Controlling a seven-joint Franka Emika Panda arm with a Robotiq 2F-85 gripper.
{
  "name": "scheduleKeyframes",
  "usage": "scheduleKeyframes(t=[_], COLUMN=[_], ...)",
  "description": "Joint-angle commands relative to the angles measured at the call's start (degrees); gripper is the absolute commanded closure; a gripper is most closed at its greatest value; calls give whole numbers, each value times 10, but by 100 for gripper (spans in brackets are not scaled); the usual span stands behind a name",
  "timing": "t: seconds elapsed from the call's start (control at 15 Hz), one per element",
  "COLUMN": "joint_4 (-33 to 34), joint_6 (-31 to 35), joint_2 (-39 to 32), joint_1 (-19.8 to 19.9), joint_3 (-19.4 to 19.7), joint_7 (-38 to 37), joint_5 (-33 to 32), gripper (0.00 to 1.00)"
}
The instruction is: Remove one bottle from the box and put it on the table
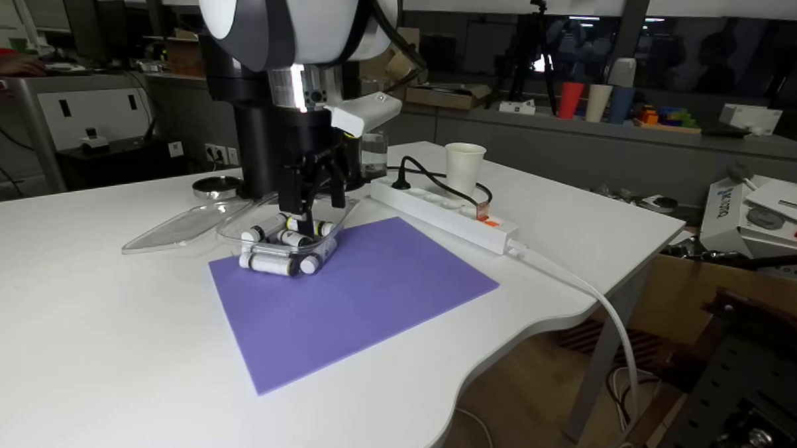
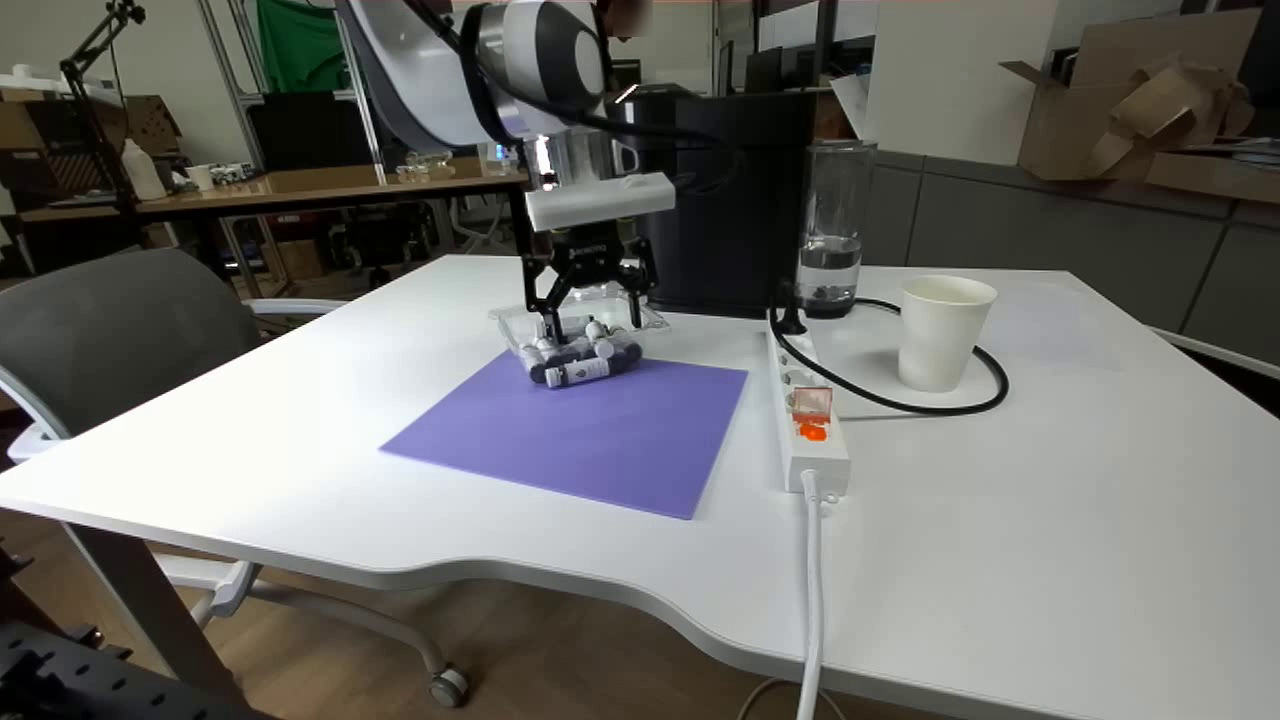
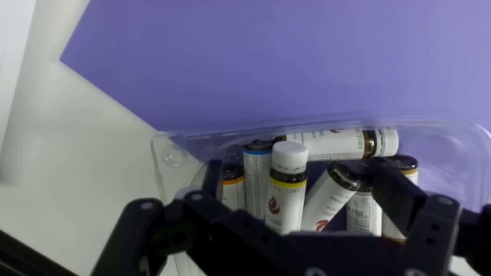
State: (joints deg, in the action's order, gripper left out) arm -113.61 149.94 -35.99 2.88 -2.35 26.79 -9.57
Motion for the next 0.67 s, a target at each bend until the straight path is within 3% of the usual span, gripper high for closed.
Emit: scheduleKeyframes(t=[0.0,0.2,0.27,0.4,0.6], joint_4=[41,61,65,70,72], joint_6=[8,11,10,10,10], joint_2=[-32,-46,-50,-52,-50], joint_1=[-14,-18,-15,-13,-11], joint_3=[10,11,7,4,-1], joint_7=[-28,-30,-27,-24,-20], joint_5=[-28,-35,-32,-29,-27], gripper=[0,1,26,30,55])
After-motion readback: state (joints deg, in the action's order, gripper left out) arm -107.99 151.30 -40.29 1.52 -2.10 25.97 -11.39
